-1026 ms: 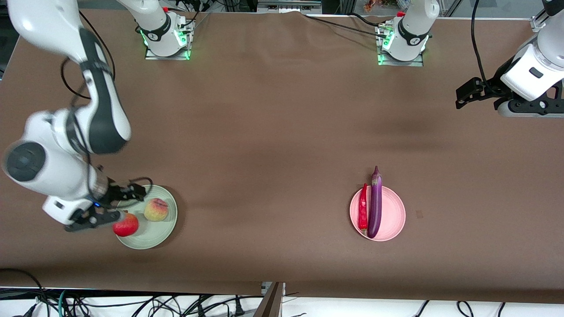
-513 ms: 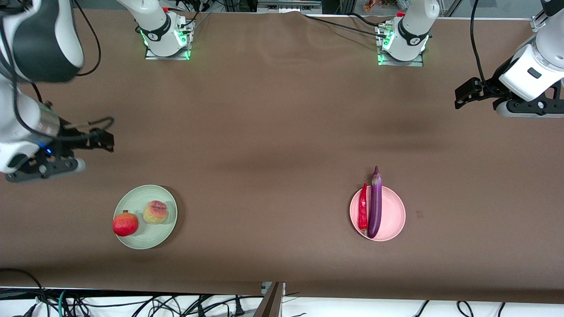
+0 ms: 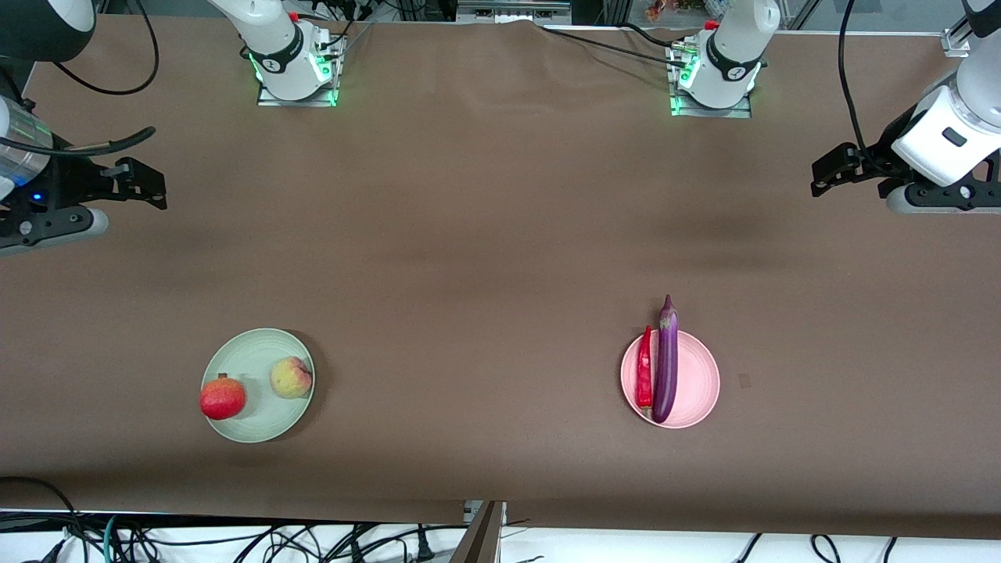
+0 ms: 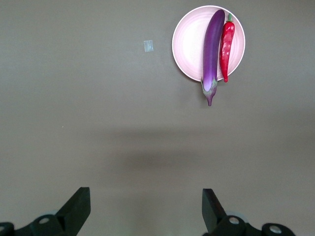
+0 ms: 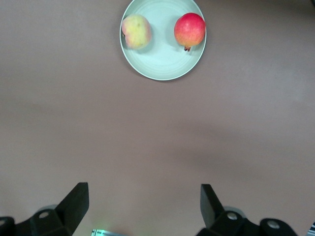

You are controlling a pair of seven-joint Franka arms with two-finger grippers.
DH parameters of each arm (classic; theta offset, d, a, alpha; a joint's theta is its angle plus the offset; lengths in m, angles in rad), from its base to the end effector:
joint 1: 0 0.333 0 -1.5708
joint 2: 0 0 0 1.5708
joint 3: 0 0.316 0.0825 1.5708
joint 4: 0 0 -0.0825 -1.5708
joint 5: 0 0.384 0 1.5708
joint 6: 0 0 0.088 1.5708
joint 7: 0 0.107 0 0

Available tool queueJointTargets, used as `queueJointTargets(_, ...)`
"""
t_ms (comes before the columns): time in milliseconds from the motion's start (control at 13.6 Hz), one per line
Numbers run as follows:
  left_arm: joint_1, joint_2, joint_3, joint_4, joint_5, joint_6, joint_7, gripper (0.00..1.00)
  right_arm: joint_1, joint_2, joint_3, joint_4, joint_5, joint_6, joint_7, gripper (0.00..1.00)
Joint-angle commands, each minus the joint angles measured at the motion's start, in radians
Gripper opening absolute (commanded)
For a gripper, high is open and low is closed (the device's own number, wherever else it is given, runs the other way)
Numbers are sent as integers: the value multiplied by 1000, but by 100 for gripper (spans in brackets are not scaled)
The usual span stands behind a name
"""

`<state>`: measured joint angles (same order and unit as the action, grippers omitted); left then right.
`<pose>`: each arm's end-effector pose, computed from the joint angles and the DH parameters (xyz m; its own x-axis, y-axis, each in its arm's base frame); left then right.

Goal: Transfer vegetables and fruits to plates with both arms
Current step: 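Release the peach onto the green plate and withdraw the right gripper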

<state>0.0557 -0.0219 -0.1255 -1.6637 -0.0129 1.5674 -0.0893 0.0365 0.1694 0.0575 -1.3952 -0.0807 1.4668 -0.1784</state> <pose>0.5428 -0.0400 0.5924 0.9970 0.0199 -0.0751 0.0202 -0.9998 0.0034 0.5937 0.0435 0.6008 0.9595 0.2601 -0.1082 0.2668 -0.9623 0.0526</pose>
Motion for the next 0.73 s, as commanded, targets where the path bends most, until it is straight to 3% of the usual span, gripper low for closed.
queueJointTargets(0,4,13,-5,32,-9,-21,7,100,-29,-83,24,-88,16,11,-9,100)
queueJointTargets(293,3,13,-8,32,-9,-21,7,100,-30,-99,25,-107,21,-52,105,100)
queueJointTargets(659,1,11,-9,33,-9,-21,5,100,-29,-76,19,-84,21,-51,105,100)
